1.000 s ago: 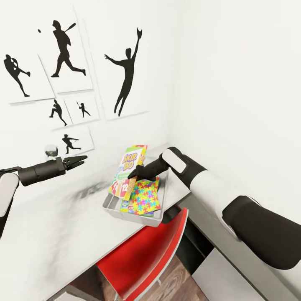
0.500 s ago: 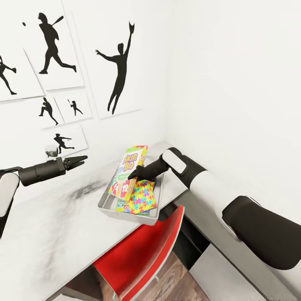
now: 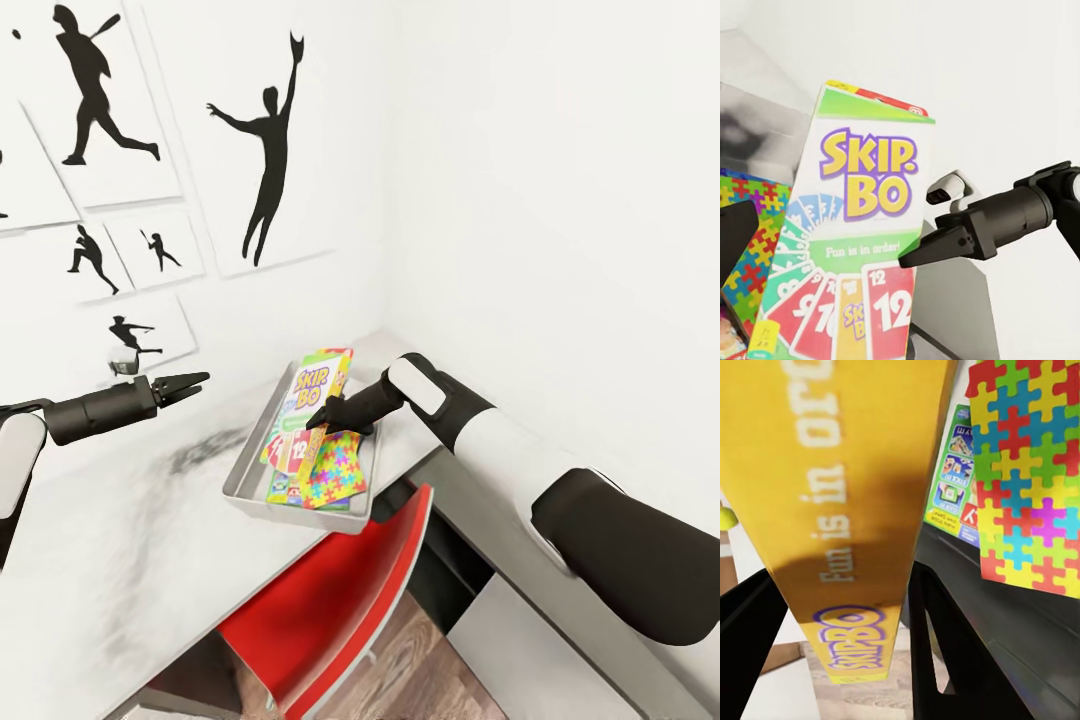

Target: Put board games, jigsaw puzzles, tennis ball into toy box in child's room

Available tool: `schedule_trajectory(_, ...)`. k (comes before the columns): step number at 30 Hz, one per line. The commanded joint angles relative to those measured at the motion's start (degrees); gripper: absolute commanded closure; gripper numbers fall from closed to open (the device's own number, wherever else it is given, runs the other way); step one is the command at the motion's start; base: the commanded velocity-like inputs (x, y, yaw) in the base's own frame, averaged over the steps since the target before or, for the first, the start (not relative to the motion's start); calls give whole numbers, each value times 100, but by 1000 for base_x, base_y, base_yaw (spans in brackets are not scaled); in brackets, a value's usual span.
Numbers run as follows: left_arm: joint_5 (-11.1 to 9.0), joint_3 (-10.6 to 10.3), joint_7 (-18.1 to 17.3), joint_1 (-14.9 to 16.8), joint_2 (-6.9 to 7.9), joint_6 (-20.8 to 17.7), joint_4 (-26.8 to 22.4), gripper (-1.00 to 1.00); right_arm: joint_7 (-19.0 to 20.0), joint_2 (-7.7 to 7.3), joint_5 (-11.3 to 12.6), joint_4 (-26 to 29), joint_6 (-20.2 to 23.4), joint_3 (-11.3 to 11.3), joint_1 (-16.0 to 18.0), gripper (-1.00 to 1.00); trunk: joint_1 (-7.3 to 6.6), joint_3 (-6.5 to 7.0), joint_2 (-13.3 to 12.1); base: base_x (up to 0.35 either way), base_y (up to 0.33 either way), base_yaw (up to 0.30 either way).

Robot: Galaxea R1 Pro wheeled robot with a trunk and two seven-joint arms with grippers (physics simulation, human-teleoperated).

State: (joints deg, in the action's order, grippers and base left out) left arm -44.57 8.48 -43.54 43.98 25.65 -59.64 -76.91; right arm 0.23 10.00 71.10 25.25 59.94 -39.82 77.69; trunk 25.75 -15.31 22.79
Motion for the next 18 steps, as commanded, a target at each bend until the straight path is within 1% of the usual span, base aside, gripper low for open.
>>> schedule_trajectory(1, 17, 4, -33, 6, 1, -21, 0, -100, 3, 0, 18, -3, 6, -22, 9, 100, 3, -21, 12, 0, 0, 58)
schedule_trajectory(4, 10, 4, -36, 6, 1, -21, 0, -100, -2, 0, 18, -3, 6, -18, 9, 100, 3, -41, 12, 52, 45, 45)
schedule_trajectory(11, 7, 4, -32, 6, 1, -21, 0, -100, -5, 0, 16, -3, 6, -24, 9, 100, 3, -57, 12, 147, 111, 9)
schedule_trajectory(18, 10, 4, -33, 5, 1, -21, 0, -100, -3, 0, 17, -3, 6, -25, 9, 100, 3, -115, 12, 23, 15, 0)
